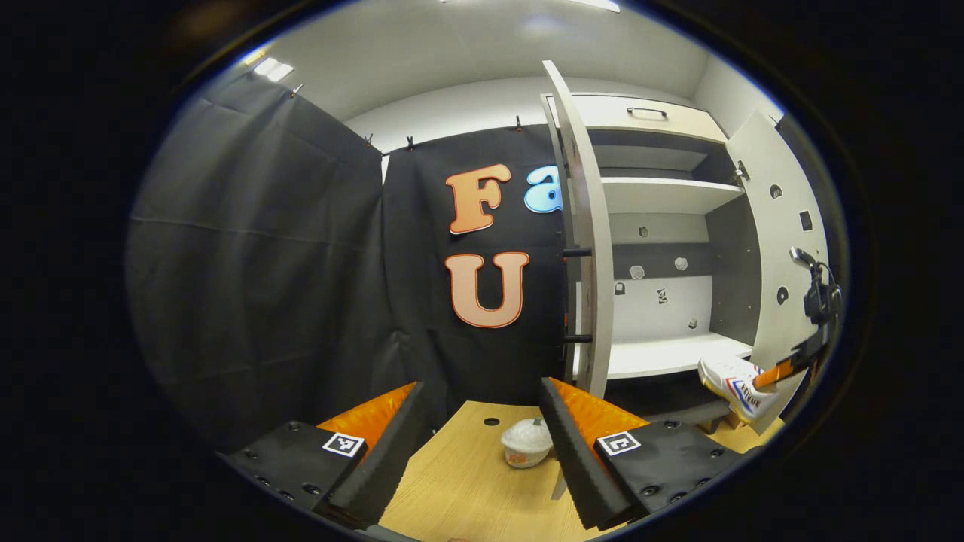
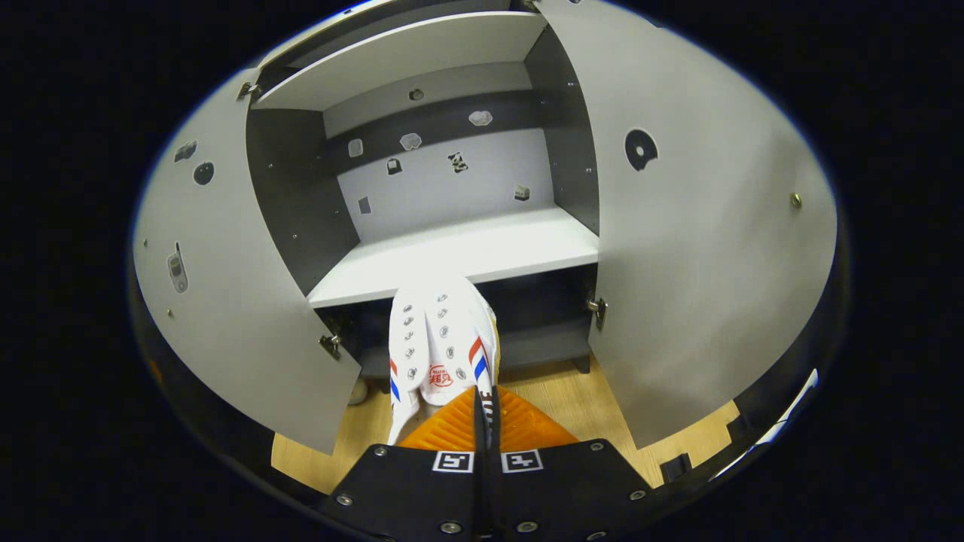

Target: Grab one shoe with the right hand and put it into the shoe cabinet, grab the other shoe with the left hand and put it into the shoe cabinet; then close the right door with the right hand and the left door with the left hand.

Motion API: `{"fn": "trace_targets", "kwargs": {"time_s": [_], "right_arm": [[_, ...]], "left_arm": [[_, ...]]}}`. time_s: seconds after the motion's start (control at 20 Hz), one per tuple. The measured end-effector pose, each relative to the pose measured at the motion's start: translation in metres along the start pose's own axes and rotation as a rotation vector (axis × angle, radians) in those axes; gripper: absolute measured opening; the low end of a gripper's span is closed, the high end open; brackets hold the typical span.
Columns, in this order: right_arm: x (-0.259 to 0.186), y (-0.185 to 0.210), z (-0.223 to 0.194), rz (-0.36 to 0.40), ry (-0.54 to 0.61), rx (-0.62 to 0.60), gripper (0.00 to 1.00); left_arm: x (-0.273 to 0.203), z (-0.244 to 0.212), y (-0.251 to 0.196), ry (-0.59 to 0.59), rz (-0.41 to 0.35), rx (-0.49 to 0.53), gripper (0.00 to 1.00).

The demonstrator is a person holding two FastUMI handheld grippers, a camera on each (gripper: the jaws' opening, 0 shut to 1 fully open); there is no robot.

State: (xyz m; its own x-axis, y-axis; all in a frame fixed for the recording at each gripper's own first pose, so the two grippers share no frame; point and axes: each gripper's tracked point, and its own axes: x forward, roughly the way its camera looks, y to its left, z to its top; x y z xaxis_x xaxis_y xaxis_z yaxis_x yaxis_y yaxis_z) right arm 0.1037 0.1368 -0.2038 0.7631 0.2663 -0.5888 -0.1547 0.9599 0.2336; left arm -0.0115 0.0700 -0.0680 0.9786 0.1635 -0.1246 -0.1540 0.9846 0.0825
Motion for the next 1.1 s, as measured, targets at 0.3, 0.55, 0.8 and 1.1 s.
{"fn": "trace_targets", "kwargs": {"time_s": [0.3,0.55,0.8,1.1], "right_arm": [[0.028,0.016,0.085,0.002,-0.092,0.014,0.00],[0.076,0.031,0.137,0.001,-0.119,0.042,0.00],[0.143,0.032,0.177,-0.020,-0.129,0.063,0.00],[0.222,0.004,0.177,-0.095,-0.068,0.093,0.00]], "left_arm": [[0.002,-0.004,0.019,0.005,0.040,0.007,0.96],[0.002,-0.004,0.044,0.006,0.104,0.012,0.95],[-0.001,-0.006,0.063,0.007,0.152,-0.004,0.96],[-0.005,-0.016,0.082,0.027,0.204,-0.013,0.96]]}}
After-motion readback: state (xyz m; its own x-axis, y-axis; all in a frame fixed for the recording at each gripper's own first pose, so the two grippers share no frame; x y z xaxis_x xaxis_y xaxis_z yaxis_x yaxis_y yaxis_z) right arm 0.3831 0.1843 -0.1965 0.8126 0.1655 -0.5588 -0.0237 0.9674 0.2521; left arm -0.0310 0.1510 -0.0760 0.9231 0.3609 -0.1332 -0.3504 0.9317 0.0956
